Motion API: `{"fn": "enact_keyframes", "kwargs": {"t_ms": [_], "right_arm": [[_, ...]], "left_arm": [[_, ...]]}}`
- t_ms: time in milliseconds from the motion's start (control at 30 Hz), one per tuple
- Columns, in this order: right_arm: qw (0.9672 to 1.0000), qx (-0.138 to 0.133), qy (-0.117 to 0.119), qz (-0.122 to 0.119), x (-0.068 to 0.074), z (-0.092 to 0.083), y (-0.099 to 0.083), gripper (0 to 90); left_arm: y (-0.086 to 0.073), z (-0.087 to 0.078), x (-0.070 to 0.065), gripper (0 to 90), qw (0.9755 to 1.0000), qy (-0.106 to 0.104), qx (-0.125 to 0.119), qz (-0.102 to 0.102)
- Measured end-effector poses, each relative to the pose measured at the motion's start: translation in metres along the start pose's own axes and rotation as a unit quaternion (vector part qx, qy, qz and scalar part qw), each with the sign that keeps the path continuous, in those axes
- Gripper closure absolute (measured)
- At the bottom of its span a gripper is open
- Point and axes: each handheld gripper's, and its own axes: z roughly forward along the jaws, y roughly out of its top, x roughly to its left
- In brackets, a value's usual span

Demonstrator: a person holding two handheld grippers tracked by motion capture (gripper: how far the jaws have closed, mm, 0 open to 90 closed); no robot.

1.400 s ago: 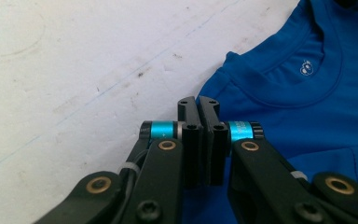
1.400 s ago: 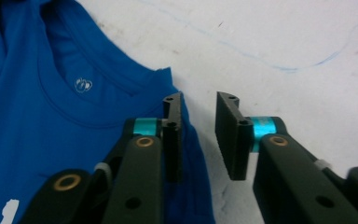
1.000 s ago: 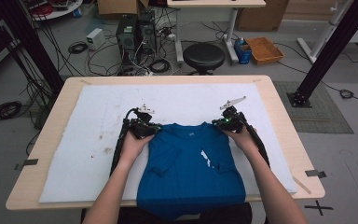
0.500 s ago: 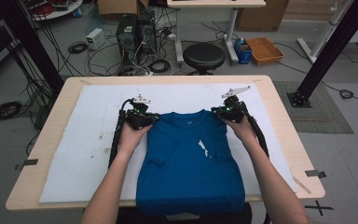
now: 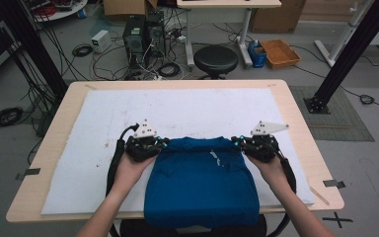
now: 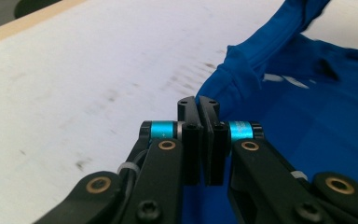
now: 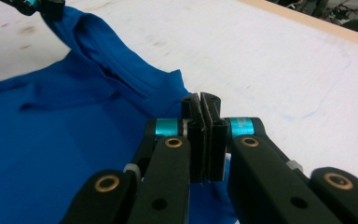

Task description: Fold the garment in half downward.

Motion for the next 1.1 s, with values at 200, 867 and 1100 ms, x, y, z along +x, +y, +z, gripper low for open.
{"fn": "enact_keyframes", "kwargs": {"t_ms": [200, 867, 1100], "right_arm": [[0.9997, 0.016, 0.001, -0.017, 0.026, -0.017, -0.022, 90.0], [0.9942, 0.072, 0.034, -0.072, 0.082, -0.043, -0.071, 88.8], [0.9952, 0.060, 0.037, -0.069, 0.079, -0.052, -0.067, 83.6]], "left_arm": [[-0.019, -0.019, -0.029, 87.6, 0.9995, -0.023, 0.002, 0.020], [-0.067, -0.026, -0.077, 77.0, 0.9910, -0.072, 0.080, 0.080], [-0.065, -0.031, -0.076, 70.9, 0.9915, -0.068, 0.076, 0.081]]}}
